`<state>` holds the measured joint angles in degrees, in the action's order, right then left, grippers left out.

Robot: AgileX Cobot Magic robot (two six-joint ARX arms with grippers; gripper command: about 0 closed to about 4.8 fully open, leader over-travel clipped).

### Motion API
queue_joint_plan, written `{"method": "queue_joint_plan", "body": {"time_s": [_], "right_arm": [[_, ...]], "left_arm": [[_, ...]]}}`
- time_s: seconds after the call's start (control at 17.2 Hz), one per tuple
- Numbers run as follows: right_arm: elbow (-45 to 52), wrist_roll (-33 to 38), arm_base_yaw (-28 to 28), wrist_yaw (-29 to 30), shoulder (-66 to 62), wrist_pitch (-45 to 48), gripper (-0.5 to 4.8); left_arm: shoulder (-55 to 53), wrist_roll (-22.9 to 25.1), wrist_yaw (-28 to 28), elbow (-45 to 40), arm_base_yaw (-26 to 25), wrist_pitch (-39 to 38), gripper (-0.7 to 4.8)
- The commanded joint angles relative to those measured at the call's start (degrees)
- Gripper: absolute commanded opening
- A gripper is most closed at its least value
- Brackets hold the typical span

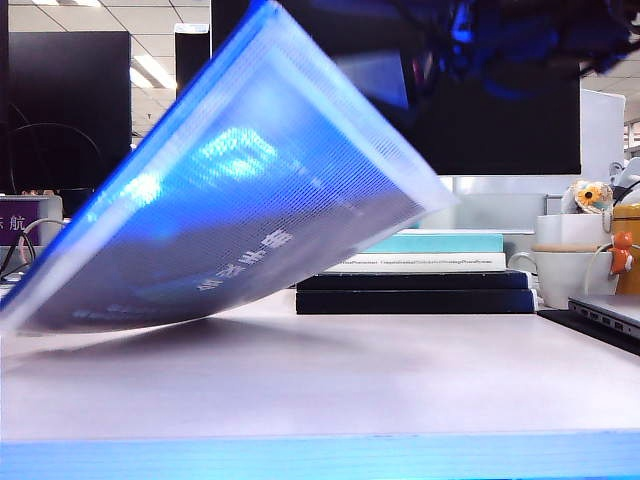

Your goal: Pick up the transparent plastic file bag with a blue zipper and open its zipper.

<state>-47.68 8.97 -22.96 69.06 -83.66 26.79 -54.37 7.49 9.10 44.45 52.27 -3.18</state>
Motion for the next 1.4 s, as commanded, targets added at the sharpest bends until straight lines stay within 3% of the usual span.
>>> {"method": "queue_joint_plan", "body": {"time_s": [0.06, 0.35, 0.64, 0.87, 0.99, 1.11, 1.17, 1.28, 1.4], "right_arm": [[-0.26, -8.15, -0.15, -1.49, 0.24, -2.86, 3.77], [-0.37, -9.29, -2.84, -3.48, 0.24, -2.51, 3.77], [-0.42, -9.42, -4.52, -5.27, 0.96, -2.19, 3.66], [-0.39, -10.99, -4.50, -6.21, 1.25, -4.17, 3.63], [-0.39, -11.63, -4.50, -6.19, 1.25, -4.55, 2.66], [-0.39, -11.85, -4.66, -6.40, 1.25, -4.44, 1.28], [-0.39, -11.85, -4.68, -6.40, 1.25, -4.28, 1.29], [-0.39, -11.80, -4.70, -6.47, 1.25, -5.20, -0.04], [-0.39, -11.80, -4.70, -7.78, 1.36, -5.14, -0.06]], "left_arm": [[0.02, 0.20, -5.68, 1.79, -2.08, -1.66, -0.06], [-1.77, -1.79, -11.80, 2.60, -5.90, -0.83, -0.06], [-6.82, 0.11, -12.79, 2.58, -7.89, -2.14, -0.06], [-7.06, 1.07, -13.86, 4.04, -7.96, 1.86, -0.06], [-7.56, 0.85, -16.50, 5.18, -7.93, 2.21, -0.06], [-8.39, -0.15, -18.05, 5.46, -7.91, 2.43, -0.06], [-8.59, -0.96, -18.97, 5.44, -7.87, 2.34, -0.06], [-9.35, -2.05, -19.91, 5.46, -7.89, 4.22, -0.06], [-9.55, -2.14, -19.65, 5.44, -7.89, 3.15, -0.06]]}}
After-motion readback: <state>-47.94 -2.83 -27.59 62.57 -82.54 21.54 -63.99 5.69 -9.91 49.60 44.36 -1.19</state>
